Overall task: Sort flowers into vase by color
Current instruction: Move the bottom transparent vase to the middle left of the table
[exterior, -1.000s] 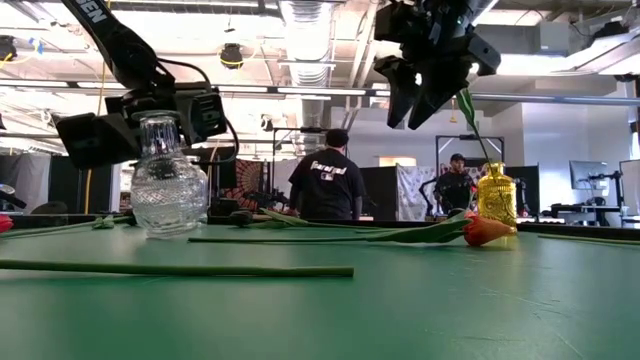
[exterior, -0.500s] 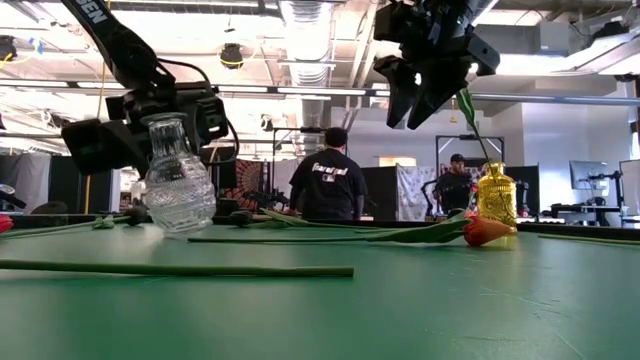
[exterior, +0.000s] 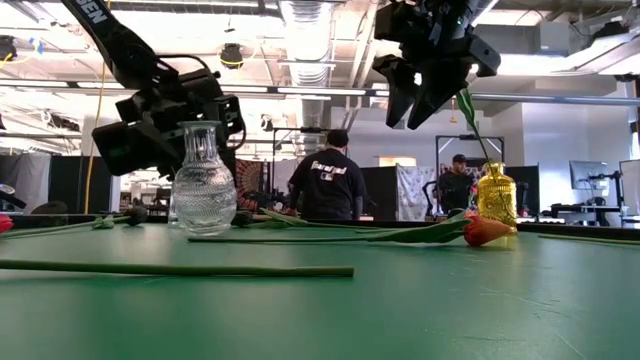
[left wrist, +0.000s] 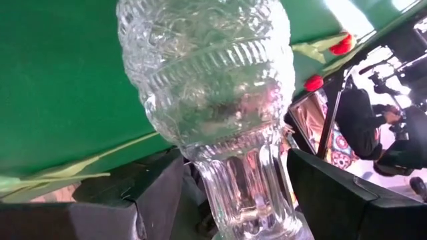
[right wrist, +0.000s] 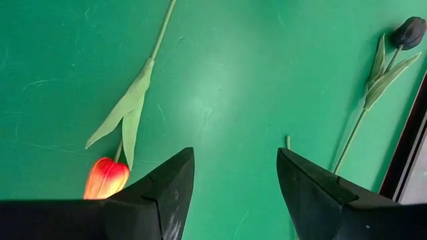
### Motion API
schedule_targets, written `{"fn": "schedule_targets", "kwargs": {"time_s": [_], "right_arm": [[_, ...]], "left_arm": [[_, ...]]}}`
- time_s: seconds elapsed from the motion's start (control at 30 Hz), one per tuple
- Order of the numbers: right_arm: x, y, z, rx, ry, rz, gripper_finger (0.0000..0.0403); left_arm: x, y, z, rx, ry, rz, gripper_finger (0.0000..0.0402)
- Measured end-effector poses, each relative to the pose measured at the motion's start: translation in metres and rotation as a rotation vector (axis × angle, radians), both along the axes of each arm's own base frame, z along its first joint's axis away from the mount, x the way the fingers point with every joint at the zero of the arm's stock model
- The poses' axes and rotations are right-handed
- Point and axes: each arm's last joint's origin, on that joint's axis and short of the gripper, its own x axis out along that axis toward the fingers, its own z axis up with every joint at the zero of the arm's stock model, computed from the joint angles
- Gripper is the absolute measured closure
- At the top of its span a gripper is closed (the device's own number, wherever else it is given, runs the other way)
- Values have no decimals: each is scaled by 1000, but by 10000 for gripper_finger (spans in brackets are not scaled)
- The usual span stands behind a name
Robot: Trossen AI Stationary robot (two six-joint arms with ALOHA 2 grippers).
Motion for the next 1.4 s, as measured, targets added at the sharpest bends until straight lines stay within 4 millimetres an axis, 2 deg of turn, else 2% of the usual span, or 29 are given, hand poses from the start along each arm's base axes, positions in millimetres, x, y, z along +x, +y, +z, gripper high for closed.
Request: {"fn": "schedule_targets", "kwargs": {"time_s": [0.5, 0.83, 1.4], "right_arm": [[0, 0, 0, 0, 4, 0, 163], [0, 0, 0, 1, 4, 0, 163], [-1, -2, 0, -8, 9, 12, 163]], "left_arm": [[2, 2, 1, -57, 49, 72, 147], [-8, 19, 1, -66, 63, 165, 147], [-10, 19, 0, -40, 57, 152, 147]]}}
